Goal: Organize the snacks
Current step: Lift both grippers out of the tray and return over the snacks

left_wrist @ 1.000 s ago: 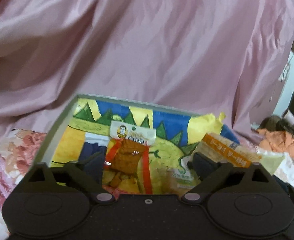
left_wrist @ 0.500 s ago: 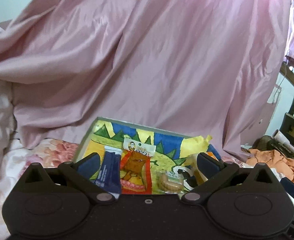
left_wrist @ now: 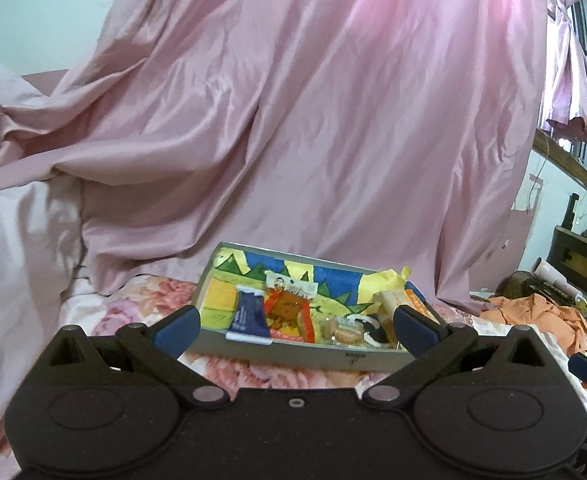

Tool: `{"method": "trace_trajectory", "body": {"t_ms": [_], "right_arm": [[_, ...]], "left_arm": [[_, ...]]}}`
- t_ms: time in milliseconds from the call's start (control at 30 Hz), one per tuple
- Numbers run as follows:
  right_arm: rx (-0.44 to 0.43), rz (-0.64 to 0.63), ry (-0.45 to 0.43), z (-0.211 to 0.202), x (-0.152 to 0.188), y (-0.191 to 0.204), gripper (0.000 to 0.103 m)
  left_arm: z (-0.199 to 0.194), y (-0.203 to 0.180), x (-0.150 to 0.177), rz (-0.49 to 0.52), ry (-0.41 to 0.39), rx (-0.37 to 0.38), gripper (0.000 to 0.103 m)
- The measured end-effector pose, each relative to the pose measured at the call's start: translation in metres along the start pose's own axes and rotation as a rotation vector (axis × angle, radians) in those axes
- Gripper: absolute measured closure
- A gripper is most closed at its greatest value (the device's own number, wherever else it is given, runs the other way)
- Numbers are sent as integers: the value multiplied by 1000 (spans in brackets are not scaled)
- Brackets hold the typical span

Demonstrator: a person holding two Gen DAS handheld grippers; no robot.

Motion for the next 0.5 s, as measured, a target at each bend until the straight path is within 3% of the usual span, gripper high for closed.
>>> {"method": "trace_trajectory", "body": {"t_ms": [500], "right_arm": [[6, -26, 64, -57, 28, 11, 0]], "left_arm": [[-52, 21, 51, 53, 29, -10, 1]]}}
Point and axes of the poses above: each gripper's, at about its wrist camera, not at the fingertips, and z roughly the way its jaws point, y to its left, x to its underside, the point moved 6 cm from there along z, roughly the way its jaws point, and after that the axes turned 3 degrees about -x, right-handed, at the moved point
